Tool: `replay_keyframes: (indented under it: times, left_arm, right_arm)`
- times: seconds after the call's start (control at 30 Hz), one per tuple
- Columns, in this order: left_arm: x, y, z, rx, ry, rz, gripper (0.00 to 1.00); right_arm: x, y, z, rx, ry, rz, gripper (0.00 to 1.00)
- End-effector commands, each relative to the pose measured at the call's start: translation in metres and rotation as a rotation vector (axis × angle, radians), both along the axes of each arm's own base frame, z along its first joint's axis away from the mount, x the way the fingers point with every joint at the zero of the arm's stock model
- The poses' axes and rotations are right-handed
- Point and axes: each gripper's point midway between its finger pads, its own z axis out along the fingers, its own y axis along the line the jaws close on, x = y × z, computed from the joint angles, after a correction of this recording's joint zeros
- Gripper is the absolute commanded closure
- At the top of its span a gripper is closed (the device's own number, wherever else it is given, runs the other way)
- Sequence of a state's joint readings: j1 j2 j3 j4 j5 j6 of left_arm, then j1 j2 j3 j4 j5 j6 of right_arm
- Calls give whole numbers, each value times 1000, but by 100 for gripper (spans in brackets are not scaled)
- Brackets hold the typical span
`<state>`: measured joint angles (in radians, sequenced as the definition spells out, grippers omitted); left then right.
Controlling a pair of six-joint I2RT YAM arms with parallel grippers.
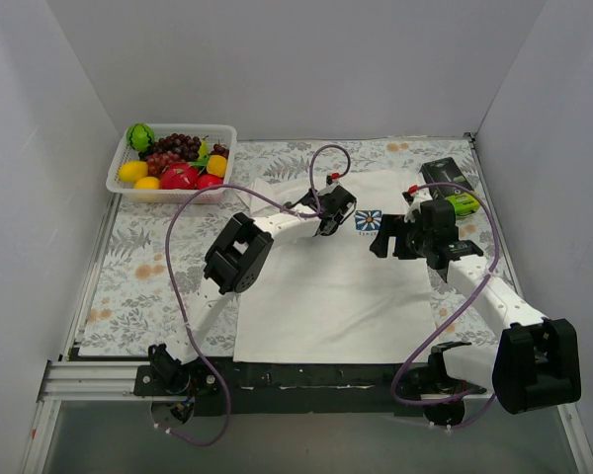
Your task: Pin the brooch onto the clothing
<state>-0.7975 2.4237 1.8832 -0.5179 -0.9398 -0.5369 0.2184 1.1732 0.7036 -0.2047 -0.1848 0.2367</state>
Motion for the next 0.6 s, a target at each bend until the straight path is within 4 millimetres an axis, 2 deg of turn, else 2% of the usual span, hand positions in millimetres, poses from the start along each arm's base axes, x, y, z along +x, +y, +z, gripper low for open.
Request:
replay_keyframes:
  times: [0.0, 0.37, 0.57]
  left_arm:
    - [4, 1, 10, 22, -44, 40, 100]
    - [-10, -9, -20, -21, 10, 55, 100]
    - [-12, -24, -16, -86, 12, 37, 100]
  right_arm:
    - [0, -3, 5, 2, -14, -12, 9]
    - [-1, -5, 2, 6, -1, -18, 9]
    - [-3, -5, -3, 6, 8, -15, 9]
